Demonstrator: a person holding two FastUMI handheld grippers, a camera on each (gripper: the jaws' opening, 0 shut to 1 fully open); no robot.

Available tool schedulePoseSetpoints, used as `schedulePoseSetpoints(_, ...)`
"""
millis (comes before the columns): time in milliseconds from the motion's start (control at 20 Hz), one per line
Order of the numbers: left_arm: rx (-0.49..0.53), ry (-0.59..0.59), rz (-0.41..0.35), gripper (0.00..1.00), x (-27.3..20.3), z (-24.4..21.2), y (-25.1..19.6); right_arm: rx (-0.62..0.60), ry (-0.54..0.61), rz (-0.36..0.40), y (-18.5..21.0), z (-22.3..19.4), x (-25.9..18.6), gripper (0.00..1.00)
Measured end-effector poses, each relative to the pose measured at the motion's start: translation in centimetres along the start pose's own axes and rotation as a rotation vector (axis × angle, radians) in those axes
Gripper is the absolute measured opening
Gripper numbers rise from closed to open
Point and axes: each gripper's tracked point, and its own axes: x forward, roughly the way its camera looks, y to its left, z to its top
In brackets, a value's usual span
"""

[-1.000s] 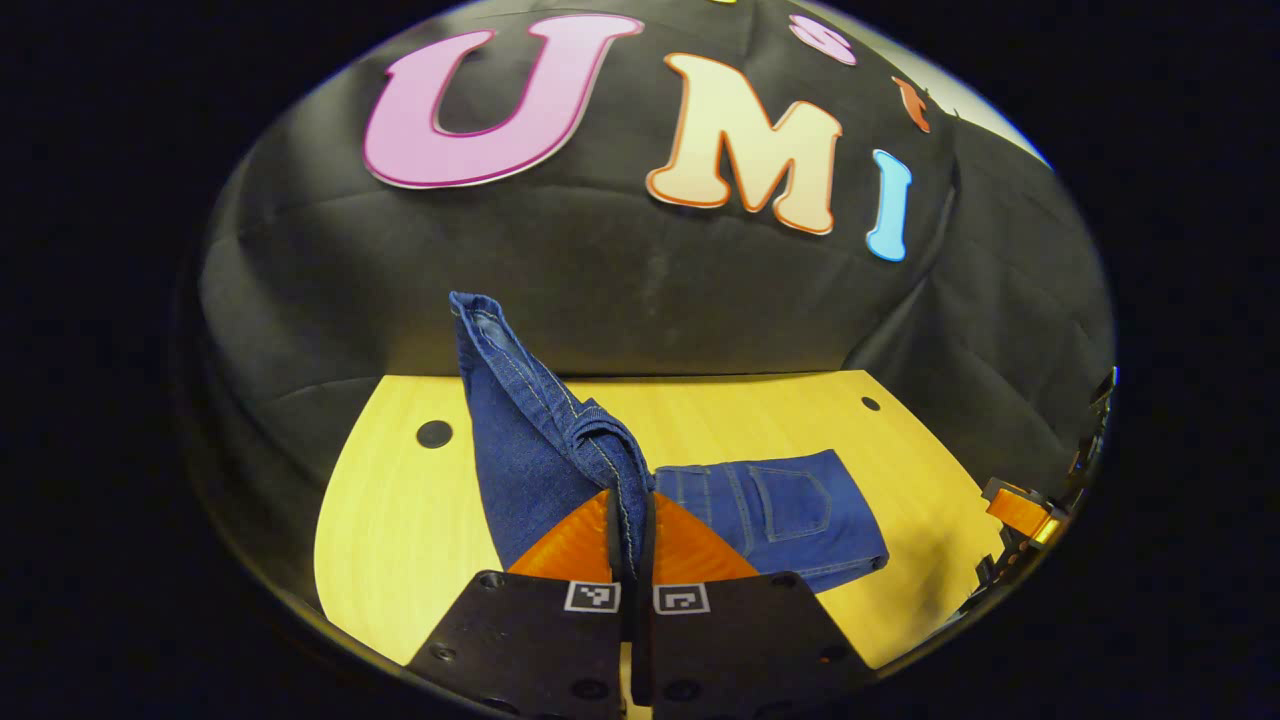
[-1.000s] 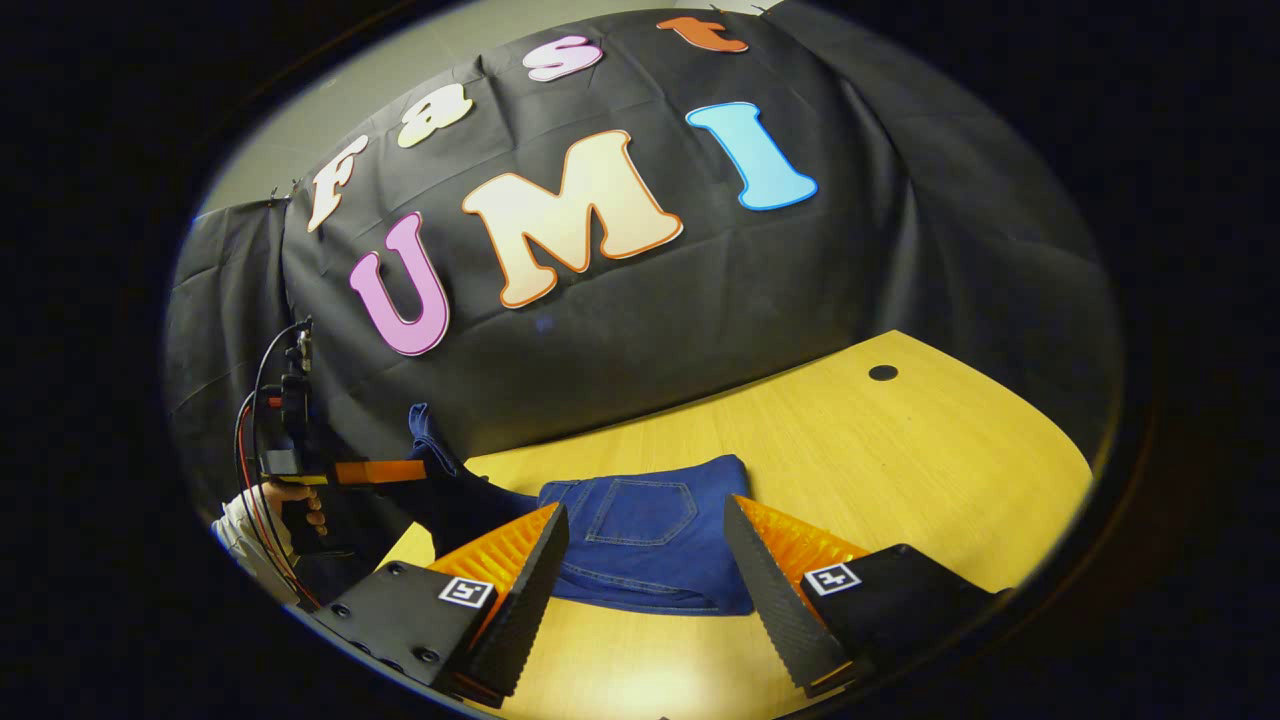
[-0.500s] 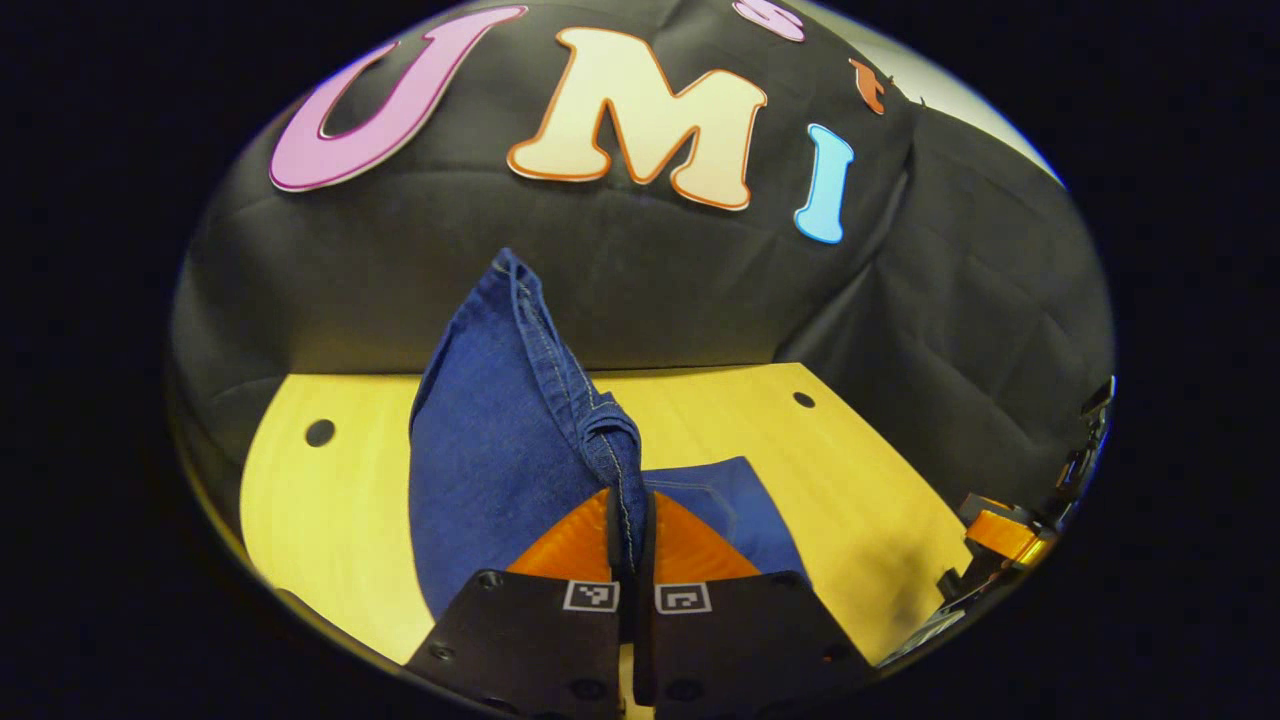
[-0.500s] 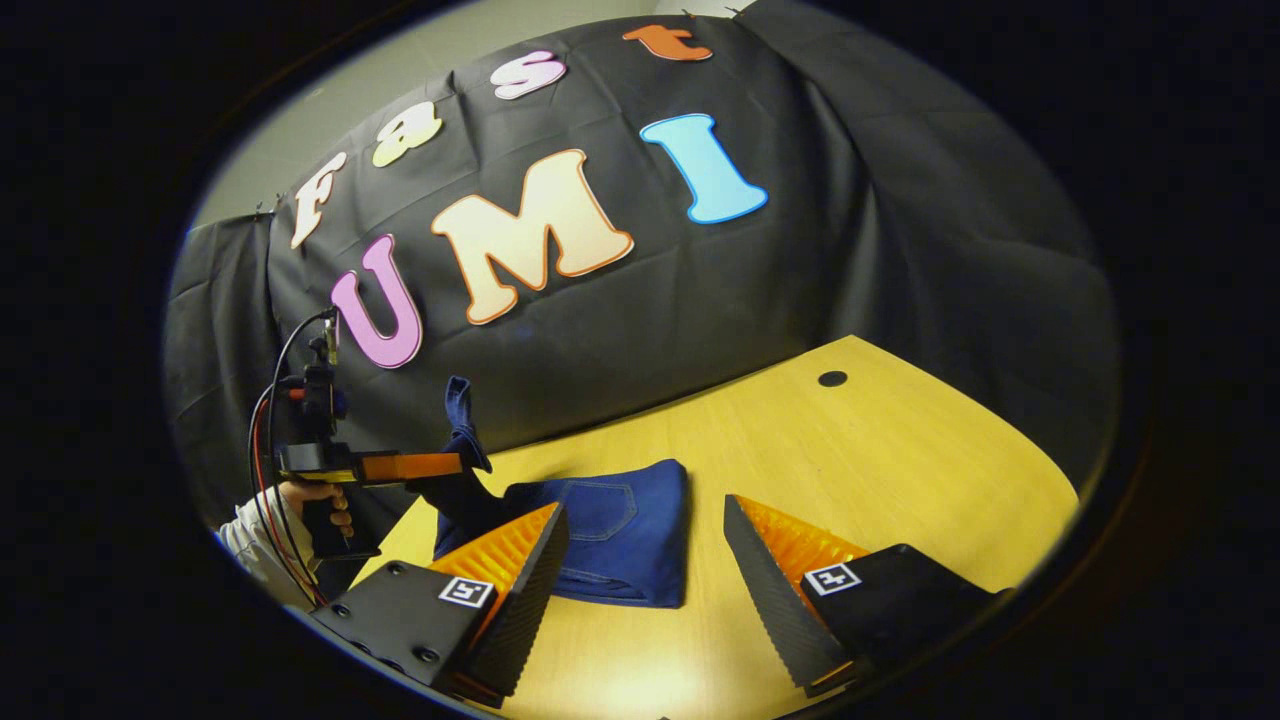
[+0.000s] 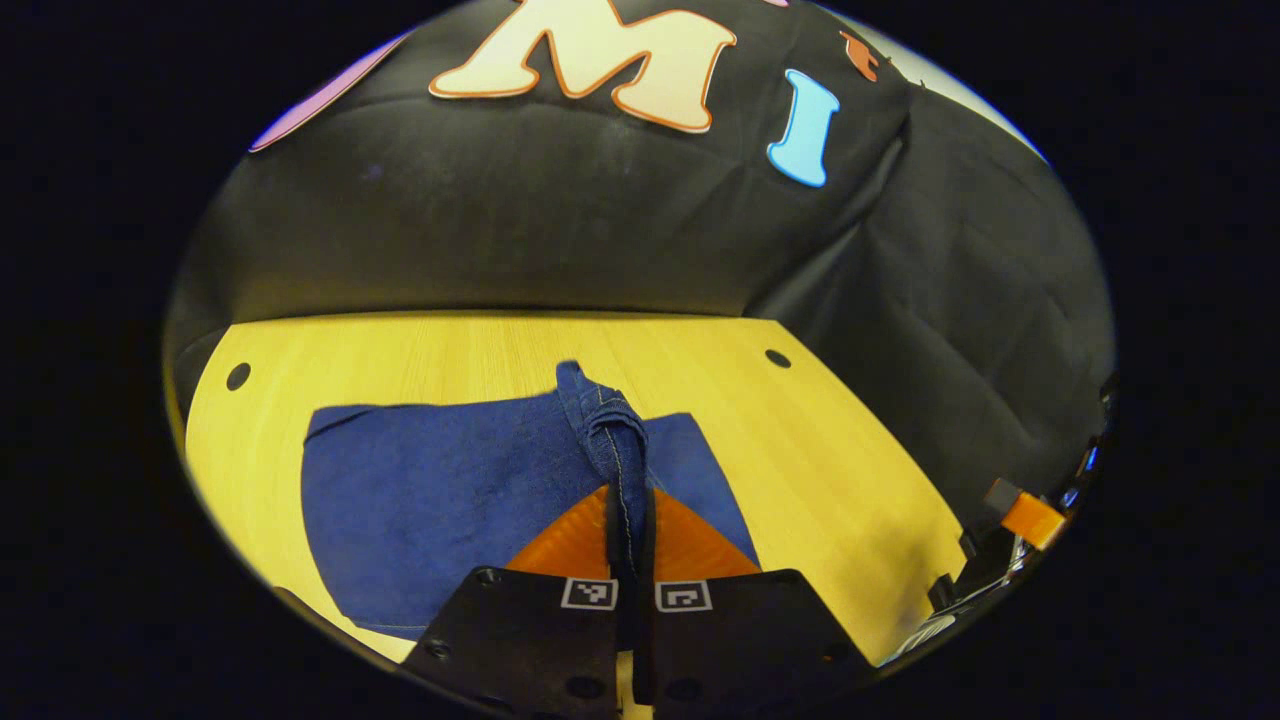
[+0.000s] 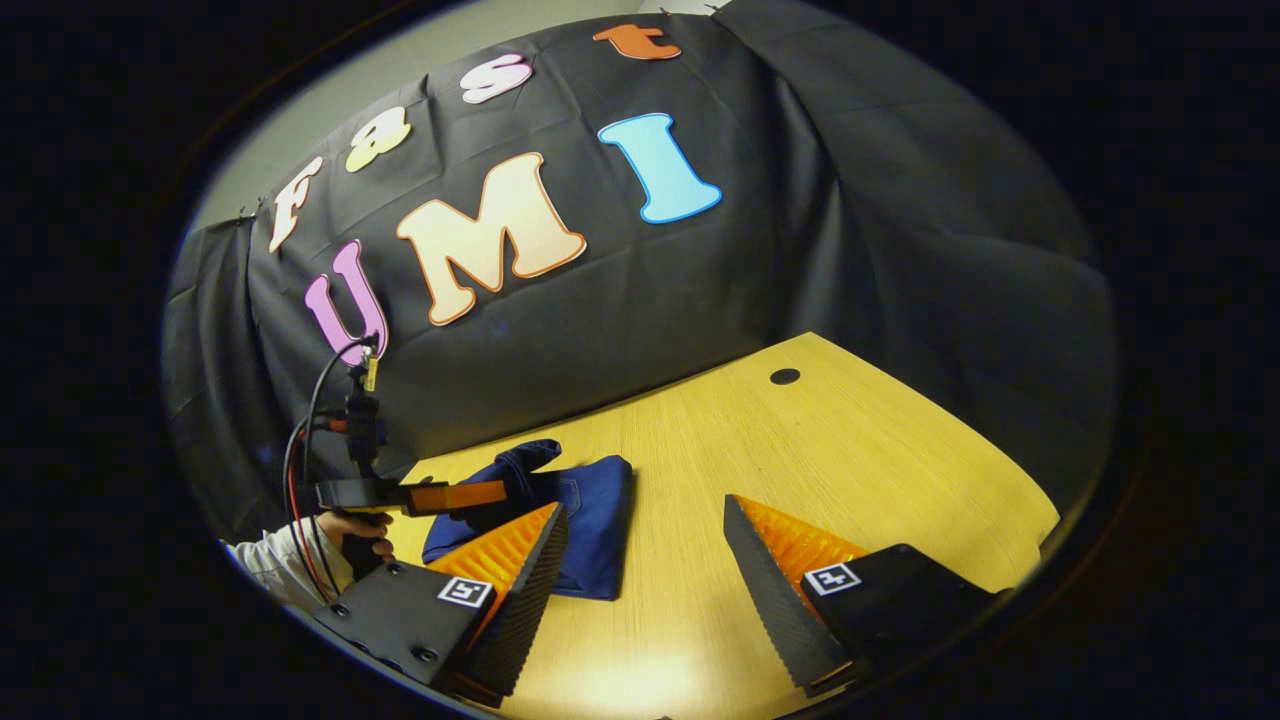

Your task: Grasp the waist and the cuffs of the jeans and fold them to make the two legs overlap; first hold the waist and fold one-third of the jeans toward the cuffs, then hold the cuffs and fold the remaining one-third in the same direction to finish folding.

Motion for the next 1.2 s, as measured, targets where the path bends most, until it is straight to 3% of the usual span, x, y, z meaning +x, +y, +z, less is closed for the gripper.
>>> schedulePoseSetpoints(50,-0.012,-0.002,0.005,0.00,0.4,-0.5,-0.2,-0.001,0.004,0.008,-0.1,0.0,0.0,0.97)
schedulePoseSetpoints(100,-0.032,-0.010,0.004,0.07,-0.1,-0.6,-0.6,-0.004,0.005,0.020,0.1,0.1,0.2,0.97)
schedulePoseSetpoints(250,-0.051,-0.075,0.026,1.00,-2.3,-0.2,-1.5,-0.060,-0.018,0.056,0.8,0.8,0.1,0.98)
schedulePoseSetpoints(300,-0.027,-0.130,0.057,0.94,-3.9,0.8,-1.7,-0.085,-0.045,0.061,1.4,1.7,0.0,0.98)
schedulePoseSetpoints(600,0.171,-0.451,0.224,0.95,-18.1,6.5,-1.8,-0.210,-0.282,0.126,8.7,7.7,-3.5,0.98)
schedulePoseSetpoints(800,0.145,-0.504,0.213,0.95,-24.8,6.0,-2.0,-0.285,-0.396,0.159,14.2,8.8,-7.4,0.98)
schedulePoseSetpoints(850,0.142,-0.521,0.219,0.94,-26.3,5.8,-1.8,-0.298,-0.405,0.175,15.6,8.2,-8.7,0.93)
schedulePoseSetpoints(900,0.142,-0.528,0.226,0.95,-27.8,5.5,-1.6,-0.304,-0.403,0.191,16.8,7.7,-9.5,0.97)
schedulePoseSetpoints(1200,0.176,-0.605,0.273,0.95,-34.5,5.2,-0.9,-0.315,-0.418,0.251,21.3,6.4,-13.9,0.98)
